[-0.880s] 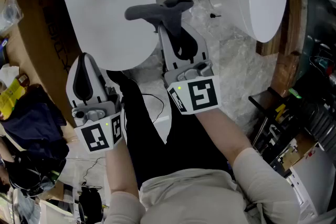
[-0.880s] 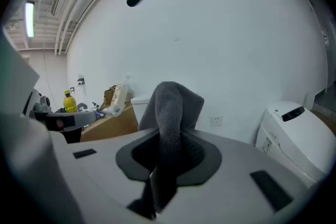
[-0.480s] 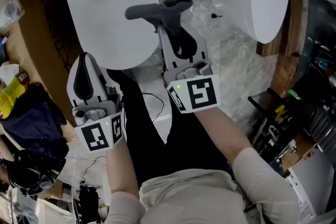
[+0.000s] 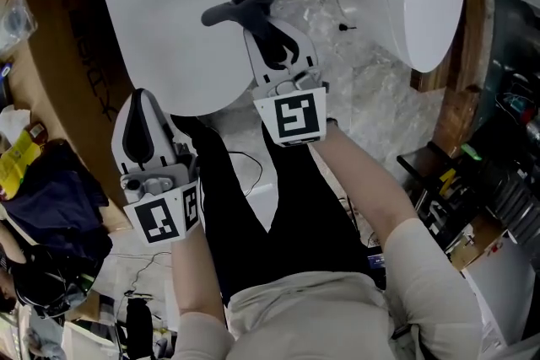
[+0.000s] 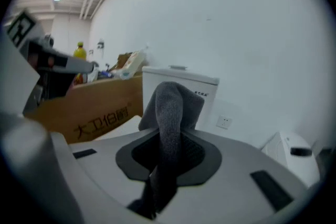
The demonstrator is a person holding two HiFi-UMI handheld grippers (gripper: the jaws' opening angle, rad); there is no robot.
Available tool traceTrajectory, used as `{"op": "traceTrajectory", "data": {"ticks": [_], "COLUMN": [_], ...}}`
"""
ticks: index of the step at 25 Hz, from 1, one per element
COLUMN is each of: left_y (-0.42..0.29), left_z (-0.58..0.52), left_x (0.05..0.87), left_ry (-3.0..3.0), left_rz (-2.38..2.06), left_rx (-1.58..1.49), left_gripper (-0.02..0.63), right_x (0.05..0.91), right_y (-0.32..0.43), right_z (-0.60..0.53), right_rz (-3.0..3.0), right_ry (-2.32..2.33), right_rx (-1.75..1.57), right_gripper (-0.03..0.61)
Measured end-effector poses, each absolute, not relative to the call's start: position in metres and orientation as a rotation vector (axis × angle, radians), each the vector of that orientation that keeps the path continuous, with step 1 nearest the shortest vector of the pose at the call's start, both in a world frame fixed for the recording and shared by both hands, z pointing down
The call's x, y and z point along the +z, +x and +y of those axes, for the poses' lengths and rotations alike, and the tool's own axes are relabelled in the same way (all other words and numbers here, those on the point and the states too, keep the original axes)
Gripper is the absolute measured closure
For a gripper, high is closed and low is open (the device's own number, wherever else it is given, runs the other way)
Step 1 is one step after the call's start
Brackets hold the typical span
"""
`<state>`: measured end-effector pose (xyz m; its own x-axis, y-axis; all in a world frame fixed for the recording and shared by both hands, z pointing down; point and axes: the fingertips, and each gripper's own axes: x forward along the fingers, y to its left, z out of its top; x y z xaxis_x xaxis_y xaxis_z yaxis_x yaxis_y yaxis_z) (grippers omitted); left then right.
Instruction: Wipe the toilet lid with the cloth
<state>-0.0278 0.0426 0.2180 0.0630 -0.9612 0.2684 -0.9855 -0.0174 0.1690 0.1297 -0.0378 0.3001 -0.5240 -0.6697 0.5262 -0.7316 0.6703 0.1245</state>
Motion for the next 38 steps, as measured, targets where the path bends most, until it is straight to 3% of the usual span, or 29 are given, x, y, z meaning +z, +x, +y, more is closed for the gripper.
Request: {"op": "traceTrajectory", "data": {"ticks": [8,16,25,38], "left_y": [-0.031,-0.031,-0.029,-0.027], "left_z": [0.042,0.036,0.035,0.04], "left_x": [0.233,0.24,0.256,0.261], "left_ry": [1.988,1.951,1.915,1.917], "left_rz": [-1.946,-1.956,-1.943,-1.909], "left_rx": [0.133,0.155,0.167,0.148], "left_gripper": [0.598,0.598,0.598,0.598], "right_x": [0.385,0.439,0.481,0.511], "right_y": [0.111,0.092,0.085,0.099], "right_z": [-0.089,-0.13,-0.168,-0.132], "right_rz": [-2.022,-1.81,-1.687,-1.613], "right_ry": [0.581,0.331,0.226,0.141], "right_rx": [-0.47,-0.807,-0.877,-0.795], "right_gripper": [0.508,0.508,0.508,0.509]}}
